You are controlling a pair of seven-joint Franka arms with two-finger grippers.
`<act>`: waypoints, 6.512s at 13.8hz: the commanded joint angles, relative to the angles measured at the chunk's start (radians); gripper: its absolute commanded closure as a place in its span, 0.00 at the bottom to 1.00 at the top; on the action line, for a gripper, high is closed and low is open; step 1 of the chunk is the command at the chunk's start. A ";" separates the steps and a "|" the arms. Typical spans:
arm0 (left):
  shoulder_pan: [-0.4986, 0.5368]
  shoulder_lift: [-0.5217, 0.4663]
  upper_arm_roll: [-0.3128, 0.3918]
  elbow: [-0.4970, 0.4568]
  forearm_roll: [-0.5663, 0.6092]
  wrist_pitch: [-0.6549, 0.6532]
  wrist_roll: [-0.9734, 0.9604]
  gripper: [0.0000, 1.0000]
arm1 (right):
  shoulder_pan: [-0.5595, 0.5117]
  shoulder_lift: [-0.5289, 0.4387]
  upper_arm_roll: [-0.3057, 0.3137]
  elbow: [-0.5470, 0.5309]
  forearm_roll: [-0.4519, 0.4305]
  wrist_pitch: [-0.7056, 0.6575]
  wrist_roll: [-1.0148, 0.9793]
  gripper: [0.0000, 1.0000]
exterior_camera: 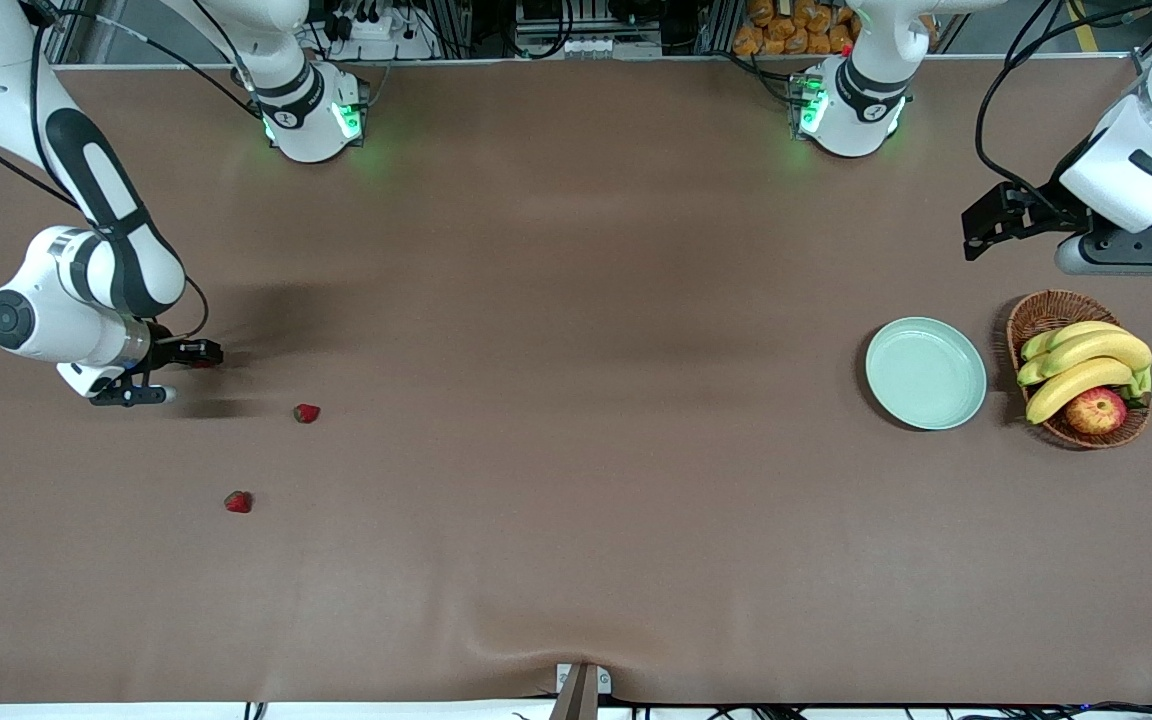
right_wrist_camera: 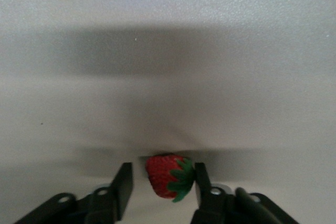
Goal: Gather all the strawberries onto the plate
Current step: 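Close the right gripper on the first strawberry, then carry the strawberry with the right gripper toward the table middle, then set the strawberry down with the right gripper while the left gripper approaches, then lower the left gripper to the strawberry while the right gripper reaches another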
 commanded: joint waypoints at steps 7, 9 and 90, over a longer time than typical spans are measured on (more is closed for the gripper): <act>0.002 -0.002 -0.002 0.000 -0.001 0.002 -0.014 0.00 | -0.003 -0.031 0.006 0.138 -0.026 -0.187 -0.025 1.00; 0.003 -0.002 -0.002 0.002 -0.001 0.002 -0.014 0.00 | 0.000 -0.040 0.008 0.188 -0.025 -0.264 -0.020 1.00; -0.315 0.266 -0.185 -0.141 -0.022 0.372 -0.598 0.00 | 0.634 0.244 -0.004 0.860 0.113 -0.531 0.963 0.00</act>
